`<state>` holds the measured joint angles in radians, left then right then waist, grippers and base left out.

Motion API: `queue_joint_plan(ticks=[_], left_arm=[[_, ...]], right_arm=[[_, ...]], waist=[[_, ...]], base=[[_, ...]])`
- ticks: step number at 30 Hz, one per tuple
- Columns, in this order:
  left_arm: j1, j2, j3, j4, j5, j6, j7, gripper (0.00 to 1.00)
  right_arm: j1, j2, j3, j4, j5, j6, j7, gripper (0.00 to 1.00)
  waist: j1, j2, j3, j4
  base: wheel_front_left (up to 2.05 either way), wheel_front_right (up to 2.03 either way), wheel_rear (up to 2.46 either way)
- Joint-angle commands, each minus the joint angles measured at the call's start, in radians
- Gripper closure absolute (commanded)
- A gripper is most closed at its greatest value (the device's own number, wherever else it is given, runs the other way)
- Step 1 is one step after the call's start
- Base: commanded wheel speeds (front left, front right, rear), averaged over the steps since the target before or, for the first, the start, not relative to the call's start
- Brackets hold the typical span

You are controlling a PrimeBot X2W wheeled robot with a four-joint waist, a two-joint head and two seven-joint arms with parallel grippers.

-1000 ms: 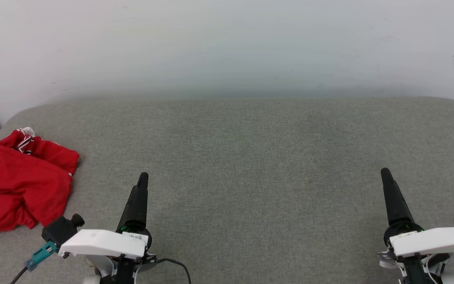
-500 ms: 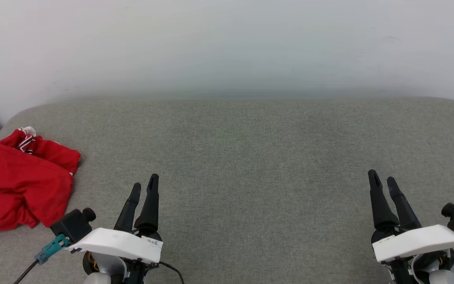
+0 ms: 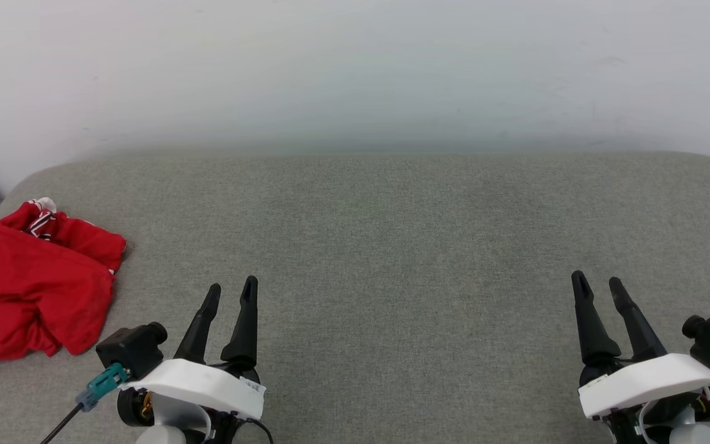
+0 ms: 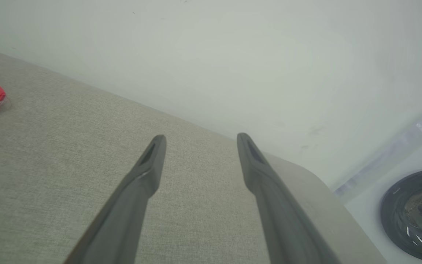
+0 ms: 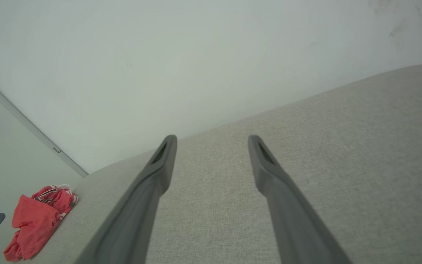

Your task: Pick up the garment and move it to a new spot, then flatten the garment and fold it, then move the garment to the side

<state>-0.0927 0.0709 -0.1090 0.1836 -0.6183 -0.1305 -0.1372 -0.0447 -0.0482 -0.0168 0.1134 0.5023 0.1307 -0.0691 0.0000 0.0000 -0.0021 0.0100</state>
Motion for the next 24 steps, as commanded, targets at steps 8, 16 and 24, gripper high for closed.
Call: queue_joint_plan(ticks=[8, 16, 24], left_arm=[[-0.028, 0.009, -0.006, 0.016, 0.116, 0.001, -0.028, 0.00], [-0.033, 0.007, -0.015, 0.030, 0.223, 0.001, -0.053, 0.00], [-0.037, 0.005, -0.019, 0.042, 0.294, 0.001, -0.071, 0.00]], right_arm=[[0.000, -0.003, -0.004, -0.020, -0.095, 0.000, 0.001, 0.00], [0.009, -0.003, -0.002, -0.022, -0.166, 0.000, -0.008, 0.00], [0.013, -0.003, -0.006, -0.020, -0.224, 0.000, -0.015, 0.00]], waist=[[0.0000, 0.0000, -0.001, 0.004], [0.0000, 0.0000, -0.001, 0.007], [0.0000, 0.0000, 0.000, 0.011]], base=[[0.00, 0.00, 0.00], [0.00, 0.00, 0.00], [0.00, 0.00, 0.00]])
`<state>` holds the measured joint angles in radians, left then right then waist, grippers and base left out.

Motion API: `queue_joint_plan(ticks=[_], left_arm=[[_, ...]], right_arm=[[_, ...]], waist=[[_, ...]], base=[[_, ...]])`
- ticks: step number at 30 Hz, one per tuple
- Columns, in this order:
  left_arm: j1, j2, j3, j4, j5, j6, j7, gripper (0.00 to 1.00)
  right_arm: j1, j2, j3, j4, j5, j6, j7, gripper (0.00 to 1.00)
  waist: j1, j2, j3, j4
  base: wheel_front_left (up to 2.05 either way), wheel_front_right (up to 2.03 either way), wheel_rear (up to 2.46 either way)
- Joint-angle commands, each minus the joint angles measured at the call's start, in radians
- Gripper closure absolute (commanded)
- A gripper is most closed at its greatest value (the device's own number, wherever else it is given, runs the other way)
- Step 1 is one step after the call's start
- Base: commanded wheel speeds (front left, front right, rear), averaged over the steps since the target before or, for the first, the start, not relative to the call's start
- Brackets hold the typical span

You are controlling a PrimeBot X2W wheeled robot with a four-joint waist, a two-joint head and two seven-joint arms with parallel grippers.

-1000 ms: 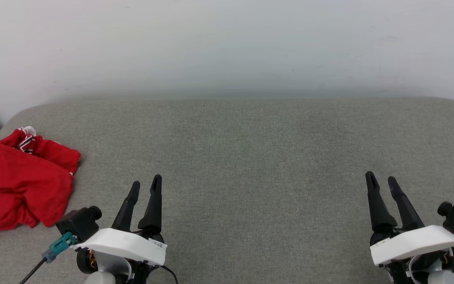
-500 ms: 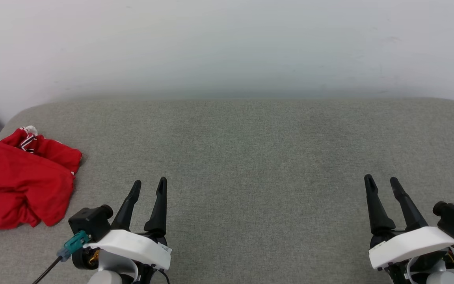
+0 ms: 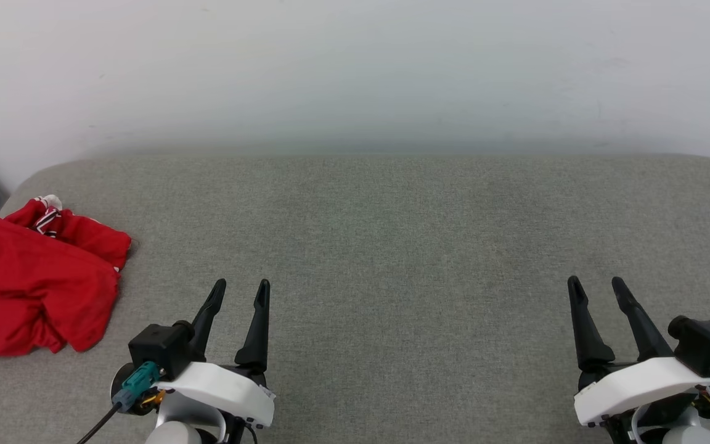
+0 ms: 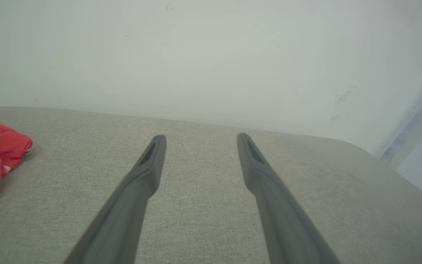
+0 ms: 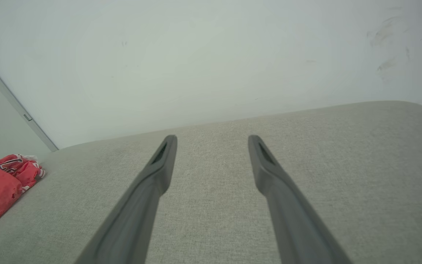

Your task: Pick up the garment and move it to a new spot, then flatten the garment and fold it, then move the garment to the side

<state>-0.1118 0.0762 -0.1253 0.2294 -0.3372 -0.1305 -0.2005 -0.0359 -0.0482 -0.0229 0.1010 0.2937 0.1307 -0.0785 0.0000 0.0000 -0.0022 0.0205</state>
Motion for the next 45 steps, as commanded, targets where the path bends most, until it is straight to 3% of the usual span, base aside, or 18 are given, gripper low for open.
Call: queue_joint_plan(ticks=[1, 31, 45], left_arm=[[-0.018, -0.001, -0.002, -0.001, 0.020, 0.001, -0.009, 0.00], [-0.032, -0.006, -0.037, 0.042, 0.202, 0.000, -0.067, 0.00], [-0.038, -0.003, -0.034, 0.069, 0.169, 0.000, -0.066, 0.00]], right_arm=[[0.004, -0.003, -0.001, -0.006, -0.022, 0.000, -0.007, 0.00], [0.015, -0.003, -0.002, 0.019, -0.193, 0.000, -0.041, 0.00], [0.007, -0.003, -0.004, 0.037, -0.171, 0.000, -0.045, 0.00]], waist=[[0.0000, 0.0000, 0.000, 0.001], [0.0000, 0.0000, -0.001, 0.008], [0.0000, 0.0000, 0.000, 0.010]], base=[[0.00, 0.00, 0.00], [0.00, 0.00, 0.00], [0.00, 0.00, 0.00]])
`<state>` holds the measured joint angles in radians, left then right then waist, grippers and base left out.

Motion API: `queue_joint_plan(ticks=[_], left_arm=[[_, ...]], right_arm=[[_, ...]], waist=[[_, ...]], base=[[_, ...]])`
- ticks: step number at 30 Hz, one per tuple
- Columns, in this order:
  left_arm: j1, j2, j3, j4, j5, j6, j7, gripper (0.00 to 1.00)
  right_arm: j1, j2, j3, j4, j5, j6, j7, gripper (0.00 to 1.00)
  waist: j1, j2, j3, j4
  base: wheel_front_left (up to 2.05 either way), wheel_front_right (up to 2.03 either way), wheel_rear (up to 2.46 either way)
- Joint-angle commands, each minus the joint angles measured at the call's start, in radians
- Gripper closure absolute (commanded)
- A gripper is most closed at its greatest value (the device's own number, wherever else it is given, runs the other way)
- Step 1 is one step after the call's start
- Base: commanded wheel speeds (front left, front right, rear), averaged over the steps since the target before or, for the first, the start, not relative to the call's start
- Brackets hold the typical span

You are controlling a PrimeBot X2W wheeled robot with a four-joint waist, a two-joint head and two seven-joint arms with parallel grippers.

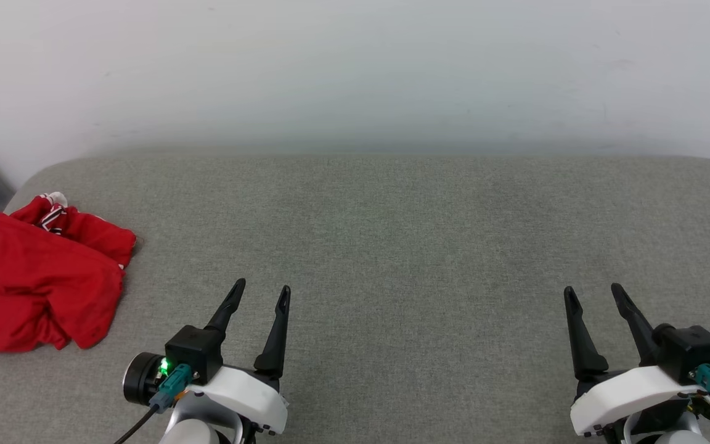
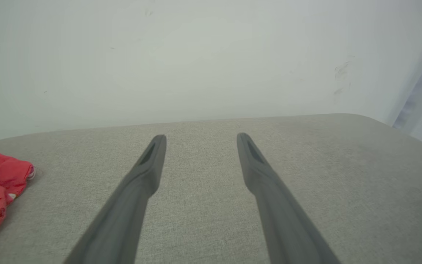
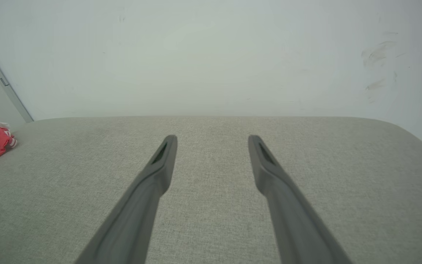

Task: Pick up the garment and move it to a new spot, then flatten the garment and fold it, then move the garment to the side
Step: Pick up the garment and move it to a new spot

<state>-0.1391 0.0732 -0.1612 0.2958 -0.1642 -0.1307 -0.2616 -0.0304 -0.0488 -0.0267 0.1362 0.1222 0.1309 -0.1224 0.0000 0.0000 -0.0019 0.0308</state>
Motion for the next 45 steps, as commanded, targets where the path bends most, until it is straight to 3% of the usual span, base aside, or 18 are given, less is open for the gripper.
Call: queue_joint_plan(ticks=[1, 14, 35, 45], left_arm=[[-0.011, 0.000, 0.002, 0.004, -0.004, 0.000, -0.005, 0.00], [-0.018, 0.005, 0.028, 0.022, -0.002, 0.006, -0.005, 0.00], [-0.026, 0.029, 0.134, 0.030, -0.019, 0.040, -0.004, 0.00], [-0.020, 0.030, 0.151, 0.033, -0.020, 0.036, -0.004, 0.00]], right_arm=[[0.001, -0.003, -0.001, 0.002, 0.000, 0.000, -0.001, 0.00], [0.000, -0.002, 0.007, -0.023, -0.024, 0.000, 0.002, 0.00], [-0.009, -0.002, 0.065, -0.087, -0.023, 0.000, 0.026, 0.00], [-0.018, -0.002, 0.086, -0.105, -0.030, 0.000, 0.043, 0.00]], waist=[[0.0000, 0.0000, 0.000, 0.001], [0.0000, 0.0000, 0.006, 0.052], [0.0000, 0.0000, 0.022, 0.396], [0.0000, 0.0000, 0.022, 0.479]], base=[[0.00, 0.00, 0.00], [0.00, 0.00, 0.00], [0.00, 0.00, 0.00], [0.00, 0.00, 0.00]])
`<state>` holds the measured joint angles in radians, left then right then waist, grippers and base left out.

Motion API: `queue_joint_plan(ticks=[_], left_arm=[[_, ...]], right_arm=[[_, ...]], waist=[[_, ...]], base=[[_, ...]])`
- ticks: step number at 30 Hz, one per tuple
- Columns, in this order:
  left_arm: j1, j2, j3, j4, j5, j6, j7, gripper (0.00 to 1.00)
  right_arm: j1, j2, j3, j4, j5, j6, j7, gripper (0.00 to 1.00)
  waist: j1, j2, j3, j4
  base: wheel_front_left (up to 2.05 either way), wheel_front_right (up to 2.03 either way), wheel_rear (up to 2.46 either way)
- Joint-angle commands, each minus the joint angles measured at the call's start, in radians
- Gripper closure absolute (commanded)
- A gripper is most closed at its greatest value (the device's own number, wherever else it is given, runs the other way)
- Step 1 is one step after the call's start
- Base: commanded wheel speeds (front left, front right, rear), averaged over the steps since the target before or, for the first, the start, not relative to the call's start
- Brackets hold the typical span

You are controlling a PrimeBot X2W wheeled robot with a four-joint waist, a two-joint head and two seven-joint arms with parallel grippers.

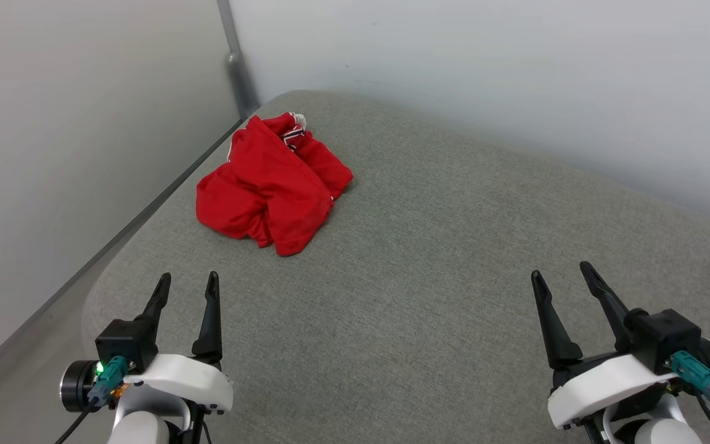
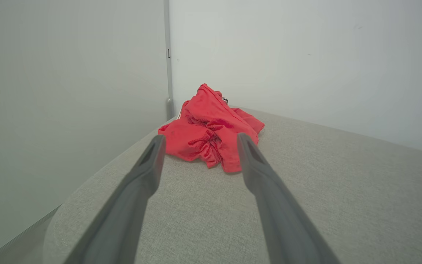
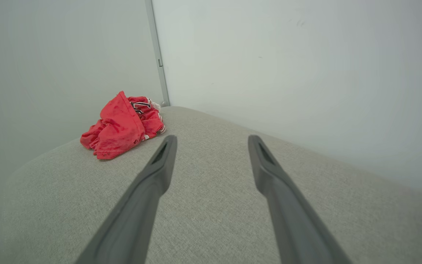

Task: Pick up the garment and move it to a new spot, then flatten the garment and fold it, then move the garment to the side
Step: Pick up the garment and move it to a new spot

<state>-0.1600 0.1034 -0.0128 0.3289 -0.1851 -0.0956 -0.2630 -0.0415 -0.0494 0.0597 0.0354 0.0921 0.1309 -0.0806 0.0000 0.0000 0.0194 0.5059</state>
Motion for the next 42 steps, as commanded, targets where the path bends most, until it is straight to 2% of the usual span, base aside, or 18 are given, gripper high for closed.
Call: queue_joint_plan(ticks=[1, 11, 16, 21, 27, 31, 37, 42], left_arm=[[-0.001, -0.001, 0.003, -0.001, 0.003, 0.000, -0.003, 0.00], [-0.026, -0.003, 0.009, 0.004, 0.016, 0.010, -0.003, 0.00], [-0.156, 0.034, 0.011, 0.030, 0.023, 0.008, 0.005, 0.00], [-0.356, 0.087, 0.027, 0.079, 0.005, 0.000, 0.073, 0.00], [-0.593, 0.207, 0.026, 0.193, -0.054, -0.028, 0.250, 0.00], [-0.693, 0.293, -0.016, 0.293, -0.141, -0.035, 0.418, 0.00], [-0.724, 0.411, -0.109, 0.384, -0.362, -0.035, 0.650, 0.00], [-0.696, 0.463, -0.156, 0.451, -0.507, -0.035, 0.776, 0.00]], right_arm=[[-0.007, -0.002, -0.002, -0.006, -0.001, 0.000, 0.002, 0.00], [-0.019, -0.002, 0.000, -0.019, -0.011, 0.000, 0.019, 0.00], [-0.049, -0.001, 0.002, -0.043, -0.038, 0.000, 0.043, 0.00], [-0.094, -0.002, 0.021, -0.072, -0.065, 0.000, 0.069, 0.00], [-0.168, -0.002, 0.052, -0.099, -0.089, 0.000, 0.090, 0.00], [-0.196, -0.002, 0.058, -0.104, -0.099, 0.000, 0.090, 0.00], [-0.219, -0.001, 0.062, -0.094, -0.111, 0.000, 0.085, 0.00], [-0.252, -0.001, 0.074, -0.102, -0.119, 0.000, 0.086, 0.00]], waist=[[0.0000, 0.0000, 0.001, 0.007], [0.0000, 0.0000, 0.017, -0.001], [0.0000, 0.0000, 0.059, -0.027], [0.0000, 0.0000, 0.127, -0.075], [0.0000, 0.0000, 0.241, -0.163], [0.0000, 0.0000, 0.312, -0.211], [0.0000, 0.0000, 0.389, -0.262], [0.0000, 0.0000, 0.441, -0.282]], base=[[0.00, 0.00, 0.00], [0.00, 0.00, 0.00], [0.00, 0.00, 0.00], [0.00, 0.00, 0.00], [0.00, 0.00, 0.00], [0.00, 0.00, 0.00], [0.00, 0.00, 0.00], [0.00, 0.00, 0.00]])
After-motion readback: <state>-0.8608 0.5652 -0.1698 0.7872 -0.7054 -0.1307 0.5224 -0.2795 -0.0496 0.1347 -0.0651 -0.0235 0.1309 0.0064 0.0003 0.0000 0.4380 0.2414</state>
